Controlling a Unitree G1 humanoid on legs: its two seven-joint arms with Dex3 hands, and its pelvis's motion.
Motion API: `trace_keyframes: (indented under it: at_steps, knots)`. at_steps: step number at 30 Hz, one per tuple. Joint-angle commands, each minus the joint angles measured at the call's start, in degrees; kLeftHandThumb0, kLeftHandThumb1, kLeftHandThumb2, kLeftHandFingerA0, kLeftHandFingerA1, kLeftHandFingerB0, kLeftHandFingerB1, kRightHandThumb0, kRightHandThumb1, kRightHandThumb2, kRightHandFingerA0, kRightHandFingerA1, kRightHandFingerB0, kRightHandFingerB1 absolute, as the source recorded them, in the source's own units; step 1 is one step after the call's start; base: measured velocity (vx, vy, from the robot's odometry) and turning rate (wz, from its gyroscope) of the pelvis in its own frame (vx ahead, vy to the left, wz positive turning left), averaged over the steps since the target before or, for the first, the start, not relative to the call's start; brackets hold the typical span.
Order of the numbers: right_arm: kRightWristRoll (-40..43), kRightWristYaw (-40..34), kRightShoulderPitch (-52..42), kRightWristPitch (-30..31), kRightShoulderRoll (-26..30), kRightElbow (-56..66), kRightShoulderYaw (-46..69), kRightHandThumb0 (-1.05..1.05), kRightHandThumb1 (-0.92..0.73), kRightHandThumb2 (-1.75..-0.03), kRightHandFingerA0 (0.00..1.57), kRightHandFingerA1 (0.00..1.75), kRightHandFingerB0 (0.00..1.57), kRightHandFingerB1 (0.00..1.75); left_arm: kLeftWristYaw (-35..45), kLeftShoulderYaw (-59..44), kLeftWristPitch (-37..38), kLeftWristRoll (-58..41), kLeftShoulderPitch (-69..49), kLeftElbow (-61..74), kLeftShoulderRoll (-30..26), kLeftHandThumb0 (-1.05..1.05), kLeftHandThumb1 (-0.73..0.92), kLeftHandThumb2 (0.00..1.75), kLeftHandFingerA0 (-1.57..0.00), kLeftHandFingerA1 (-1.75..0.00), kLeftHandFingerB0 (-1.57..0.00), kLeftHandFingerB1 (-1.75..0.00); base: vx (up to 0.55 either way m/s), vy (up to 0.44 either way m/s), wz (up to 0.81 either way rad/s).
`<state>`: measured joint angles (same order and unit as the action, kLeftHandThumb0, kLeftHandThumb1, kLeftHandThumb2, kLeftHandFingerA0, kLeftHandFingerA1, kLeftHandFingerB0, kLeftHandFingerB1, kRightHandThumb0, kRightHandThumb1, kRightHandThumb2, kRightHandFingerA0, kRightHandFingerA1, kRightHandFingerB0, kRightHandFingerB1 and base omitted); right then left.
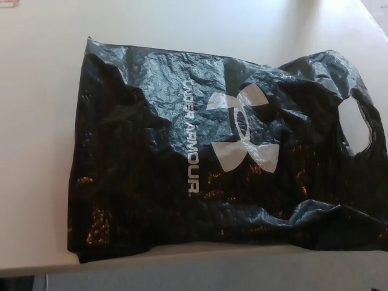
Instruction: A plastic bag is kept in the middle of the desk and the robot uses both its hands to grab the bag from the left and right and brings its hands close together to compress the bag
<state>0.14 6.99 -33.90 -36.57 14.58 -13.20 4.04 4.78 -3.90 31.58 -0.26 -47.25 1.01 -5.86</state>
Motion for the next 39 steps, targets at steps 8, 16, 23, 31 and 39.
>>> trace_keyframes:
  at_steps: [8, 16, 23, 31, 39]
  knots:
    - [16.3, -2.3, 19.9, -11.0, 11.6, 26.4, 20.4, -0.74, -0.84, -0.68, 0.09, 0.31, 0.12, 0.25, -4.9, -25.3, 9.0, -15.8, 18.6, 26.2, -10.2, -0.79, 0.92, 0.74, -0.18, -0.31, -0.10, -0.24, 0.00, 0.000, 0.00]
    - [9.8, -7.5, 45.4, 3.9, 16.0, 24.0, 23.4, -0.86, -0.74, -1.10, 0.04, 0.51, 0.05, 0.38, -8.4, -32.6, -8.8, -15.4, 45.3, 21.4, -24.8, -0.76, 0.92, 0.78, -0.20, -0.36, -0.12, -0.28, 0.00, 0.000, 0.00]
    - [5.6, -8.2, 59.7, 16.4, 14.9, 13.4, 19.1, -0.83, -0.74, -1.10, 0.05, 0.45, 0.08, 0.34, -7.3, -25.1, -16.9, -11.5, 67.9, 6.2, -27.7, -0.77, 0.92, 0.78, -0.24, -0.44, -0.14, -0.30, 0.00, 0.000, 0.00]
    - [3.7, -6.4, 68.9, 21.2, 11.3, -7.0, 14.3, -0.83, -0.76, -1.11, 0.06, 0.49, 0.09, 0.45, -3.8, -18.0, -15.8, -7.7, 79.1, -16.3, -21.9, -0.82, 0.92, 0.79, -0.22, -0.44, -0.13, -0.31, 0.00, 0.000, 0.00]
    - [2.1, -8.1, 70.0, 18.9, 8.6, -23.2, 12.5, -0.36, -0.53, -1.12, 0.02, 0.50, 0.00, 0.48, -4.2, -15.0, -11.8, -6.4, 81.4, -33.7, -17.1, -0.77, 0.92, 0.78, -0.20, -0.46, -0.15, -0.32, 0.00, 0.000, 0.00]
